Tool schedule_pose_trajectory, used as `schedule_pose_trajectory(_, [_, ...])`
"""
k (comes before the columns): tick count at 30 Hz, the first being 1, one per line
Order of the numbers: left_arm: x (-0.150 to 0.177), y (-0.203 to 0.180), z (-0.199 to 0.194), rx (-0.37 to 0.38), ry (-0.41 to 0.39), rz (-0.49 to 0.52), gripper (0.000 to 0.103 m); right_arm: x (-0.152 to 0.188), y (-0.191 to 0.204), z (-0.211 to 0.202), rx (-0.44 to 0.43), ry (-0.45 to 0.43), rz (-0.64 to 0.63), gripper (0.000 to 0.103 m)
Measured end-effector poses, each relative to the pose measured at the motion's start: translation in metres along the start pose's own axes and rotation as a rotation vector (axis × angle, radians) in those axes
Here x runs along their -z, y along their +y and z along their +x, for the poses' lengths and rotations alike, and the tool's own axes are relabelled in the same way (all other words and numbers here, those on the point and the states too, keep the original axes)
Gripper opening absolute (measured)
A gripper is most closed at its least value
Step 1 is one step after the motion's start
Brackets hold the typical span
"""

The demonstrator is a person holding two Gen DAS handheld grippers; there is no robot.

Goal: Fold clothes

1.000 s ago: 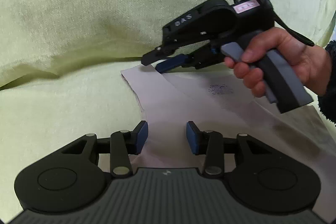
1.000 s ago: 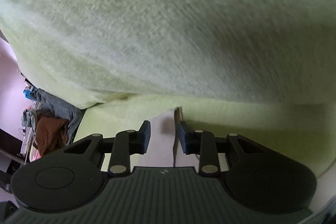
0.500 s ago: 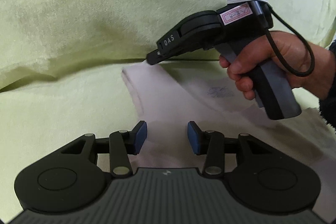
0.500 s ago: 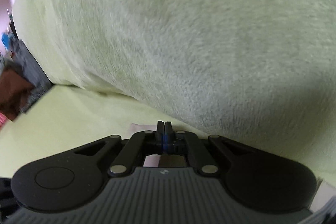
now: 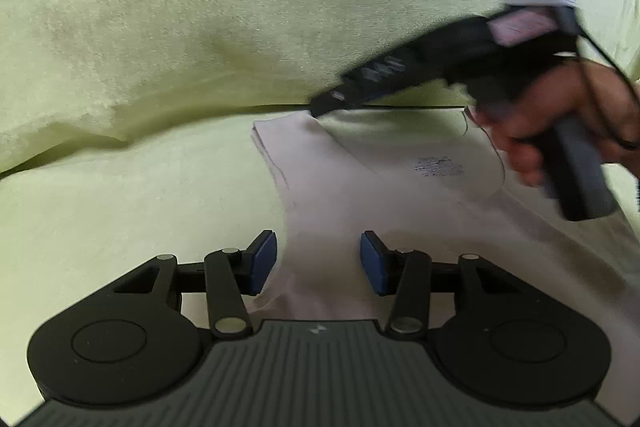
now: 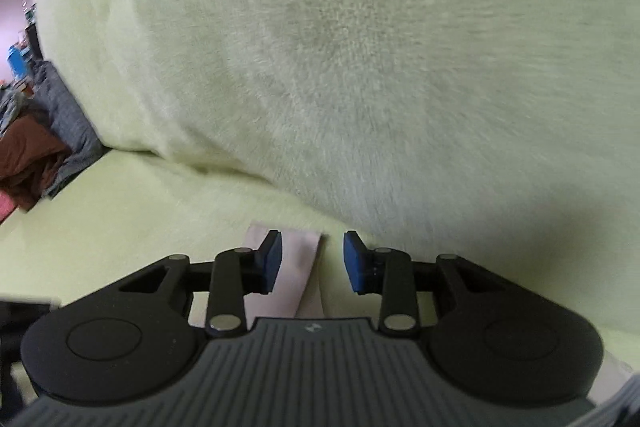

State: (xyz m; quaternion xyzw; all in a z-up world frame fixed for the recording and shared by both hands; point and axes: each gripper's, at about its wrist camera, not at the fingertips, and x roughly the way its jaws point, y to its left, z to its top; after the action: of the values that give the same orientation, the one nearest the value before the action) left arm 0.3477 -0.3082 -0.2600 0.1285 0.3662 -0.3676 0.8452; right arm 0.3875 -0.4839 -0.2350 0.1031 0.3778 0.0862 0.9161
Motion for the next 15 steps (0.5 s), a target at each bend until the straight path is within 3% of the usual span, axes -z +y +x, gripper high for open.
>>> schedule_pose_trajectory(3, [-0.001,0.002,0.003,-0.008,0.003,-0.008,0.052,0.010,0.002,-0.007,-0.091,0.076,-0.019,0.006])
schedule_pose_trajectory(4, [-0.001,0.001,0.004,-0.011,0.007,-0.010,0.052,0.012,0.004,-0.002,-0.085,0.093,-0.031,0.004])
schedule_pose_trajectory(7, [0.000,0.000,0.006,-0.023,0.011,-0.004,0.052,0.001,-0.001,0.016,-0.074,0.066,0.010,0.002])
schedule_pose_trajectory(8, [-0.001,-0.001,0.004,-0.033,0.007,0.010,0.053,-0.006,-0.003,0.020,-0.057,0.038,0.029,0.007])
schedule_pose_trajectory(10, [-0.002,-0.001,-0.001,-0.058,-0.006,0.031,0.053,-0.016,-0.005,0.012,-0.038,-0.027,0.037,0.007])
schedule_pose_trajectory(11, [-0.003,0.000,-0.004,-0.072,-0.015,0.039,0.053,-0.018,-0.009,-0.006,-0.053,-0.073,0.057,0.008])
schedule_pose_trajectory(13, [-0.004,0.002,-0.009,-0.080,-0.023,0.034,0.053,-0.015,-0.019,-0.046,-0.048,-0.156,0.091,0.025])
schedule_pose_trajectory(15, [-0.005,0.004,-0.016,-0.075,-0.027,0.021,0.053,0.014,-0.032,-0.107,0.087,-0.218,0.088,0.031])
